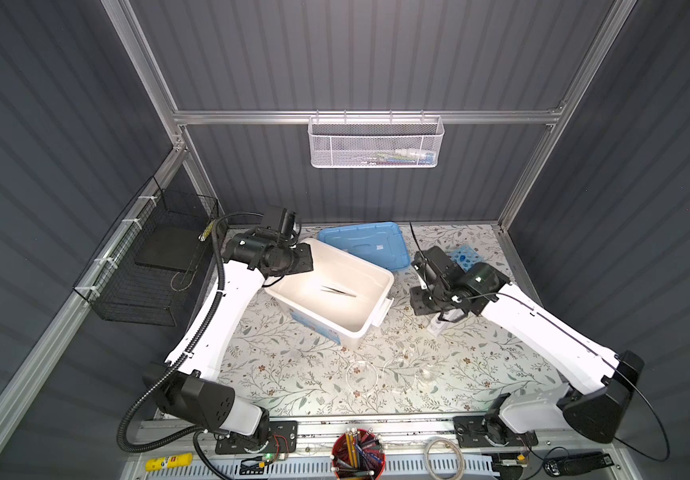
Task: Organize the chemistry lab equipment
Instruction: 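Move the right gripper toward the clear glass dishes nearest the robot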
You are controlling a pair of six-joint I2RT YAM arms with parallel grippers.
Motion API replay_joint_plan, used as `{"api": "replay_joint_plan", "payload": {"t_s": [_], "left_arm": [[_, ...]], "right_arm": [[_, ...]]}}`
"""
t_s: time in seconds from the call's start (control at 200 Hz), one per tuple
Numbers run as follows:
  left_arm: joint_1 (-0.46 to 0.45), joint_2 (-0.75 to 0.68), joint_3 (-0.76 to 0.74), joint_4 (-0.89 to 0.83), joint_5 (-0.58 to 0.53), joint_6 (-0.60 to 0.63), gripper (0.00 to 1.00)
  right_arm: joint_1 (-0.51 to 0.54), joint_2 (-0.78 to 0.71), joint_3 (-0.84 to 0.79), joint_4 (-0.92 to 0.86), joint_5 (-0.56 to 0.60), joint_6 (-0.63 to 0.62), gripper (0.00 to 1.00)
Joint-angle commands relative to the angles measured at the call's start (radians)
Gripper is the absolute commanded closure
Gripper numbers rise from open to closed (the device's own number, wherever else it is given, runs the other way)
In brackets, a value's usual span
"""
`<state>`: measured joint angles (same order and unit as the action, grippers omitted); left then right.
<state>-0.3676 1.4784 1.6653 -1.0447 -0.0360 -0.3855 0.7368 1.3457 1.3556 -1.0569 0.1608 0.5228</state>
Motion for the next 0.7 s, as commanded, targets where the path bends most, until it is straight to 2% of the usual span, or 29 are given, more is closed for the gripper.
{"api": "replay_joint_plan", "payload": {"t_s": [0.0,0.37,0.695], "left_arm": [[-0.007,-0.015,-0.018,0.025,0.012,-0.002,0.4],[-0.008,0.009,-0.041,0.084,0.052,0.016,0.39],[-0.016,0.01,-0.068,0.087,0.099,0.01,0.4]], "right_arm": [[0.027,-0.054,-0.106,-0.091,-0.036,0.17,0.57],[0.112,-0.188,-0.42,-0.027,-0.076,0.316,0.58],[0.122,-0.182,-0.549,0.057,-0.084,0.345,0.6]]}}
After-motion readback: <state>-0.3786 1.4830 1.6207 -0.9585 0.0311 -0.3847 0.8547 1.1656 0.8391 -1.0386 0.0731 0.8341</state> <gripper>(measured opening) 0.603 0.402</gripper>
